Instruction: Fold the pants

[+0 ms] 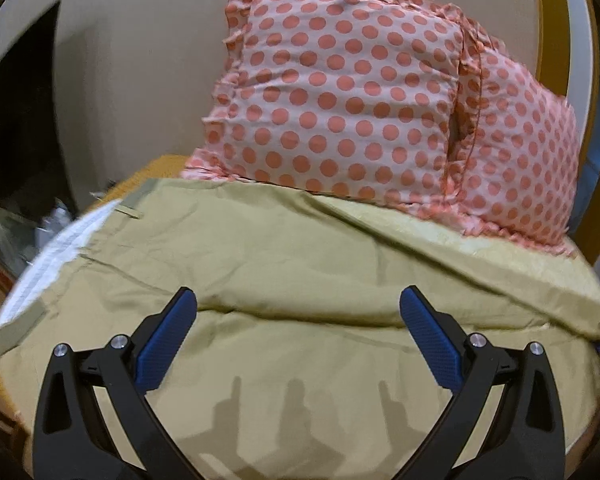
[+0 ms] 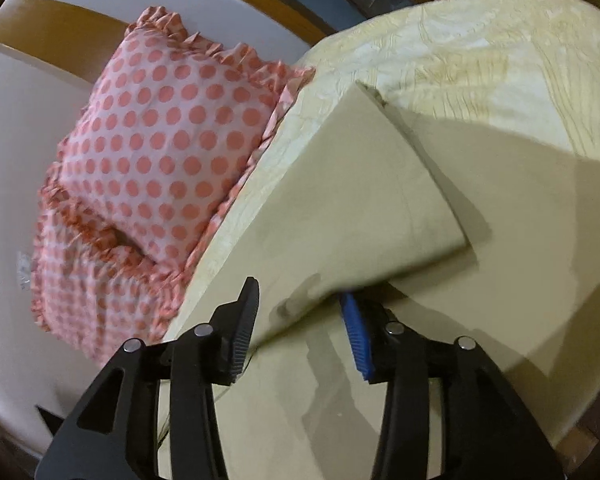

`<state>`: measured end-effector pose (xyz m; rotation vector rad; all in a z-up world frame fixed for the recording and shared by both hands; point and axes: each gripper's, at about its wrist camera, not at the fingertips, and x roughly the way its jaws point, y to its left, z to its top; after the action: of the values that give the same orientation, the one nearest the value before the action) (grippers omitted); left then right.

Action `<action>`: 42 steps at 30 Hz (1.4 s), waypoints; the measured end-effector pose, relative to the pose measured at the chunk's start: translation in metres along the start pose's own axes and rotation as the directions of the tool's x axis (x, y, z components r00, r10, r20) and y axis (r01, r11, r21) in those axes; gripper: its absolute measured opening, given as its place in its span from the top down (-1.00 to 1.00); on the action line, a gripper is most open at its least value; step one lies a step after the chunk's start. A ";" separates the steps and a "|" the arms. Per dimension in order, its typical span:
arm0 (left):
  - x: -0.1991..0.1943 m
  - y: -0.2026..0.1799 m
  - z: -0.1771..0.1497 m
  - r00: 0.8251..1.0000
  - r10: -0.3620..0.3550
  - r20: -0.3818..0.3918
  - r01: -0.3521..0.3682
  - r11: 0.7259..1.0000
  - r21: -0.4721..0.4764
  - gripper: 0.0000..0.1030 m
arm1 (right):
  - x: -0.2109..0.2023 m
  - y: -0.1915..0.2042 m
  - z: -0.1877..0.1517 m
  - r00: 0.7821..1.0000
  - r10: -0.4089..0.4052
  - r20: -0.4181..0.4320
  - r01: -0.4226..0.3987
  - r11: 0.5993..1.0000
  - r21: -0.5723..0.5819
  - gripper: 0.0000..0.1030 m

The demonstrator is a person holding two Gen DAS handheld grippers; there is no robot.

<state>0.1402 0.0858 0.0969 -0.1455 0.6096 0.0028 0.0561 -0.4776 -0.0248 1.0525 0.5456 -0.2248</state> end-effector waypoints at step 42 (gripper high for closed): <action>-0.073 0.097 -0.122 0.977 -0.101 -0.189 0.036 0.947 -0.318 0.79 | -0.107 -0.079 -0.006 0.989 -0.053 0.137 0.072 0.988 -0.134 0.95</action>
<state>0.0063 0.1678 0.0263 -0.4803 0.8067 0.0176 -0.0695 -0.5196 -0.0305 0.8796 0.4671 -0.3061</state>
